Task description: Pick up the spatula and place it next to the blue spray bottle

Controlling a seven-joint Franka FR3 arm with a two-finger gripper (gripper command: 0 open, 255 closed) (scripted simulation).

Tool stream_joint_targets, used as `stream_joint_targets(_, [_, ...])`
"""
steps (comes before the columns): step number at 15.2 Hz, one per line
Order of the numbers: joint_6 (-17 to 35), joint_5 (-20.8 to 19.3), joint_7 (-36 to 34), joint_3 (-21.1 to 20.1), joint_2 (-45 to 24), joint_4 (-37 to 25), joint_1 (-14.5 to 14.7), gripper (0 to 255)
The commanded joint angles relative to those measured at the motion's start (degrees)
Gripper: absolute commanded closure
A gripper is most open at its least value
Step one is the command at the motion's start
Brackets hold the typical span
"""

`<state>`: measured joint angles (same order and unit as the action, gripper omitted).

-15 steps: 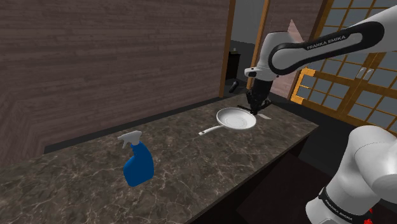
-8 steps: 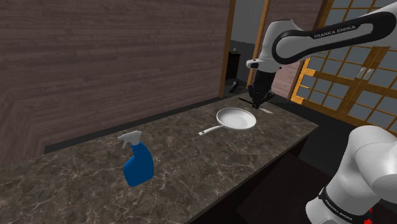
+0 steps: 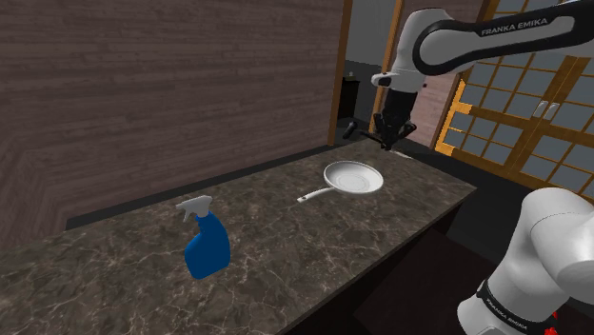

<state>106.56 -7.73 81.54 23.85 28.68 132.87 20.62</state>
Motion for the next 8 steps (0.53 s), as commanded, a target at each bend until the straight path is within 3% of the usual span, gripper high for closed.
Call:
stream_joint_targets(1, [-1.7,0.2,-0.1,-0.3,0.1,-1.6,0.1,255])
stream_joint_targets(8, [-7.0,0.6,-0.2,-1.0,0.1,-6.9,0.4,255])
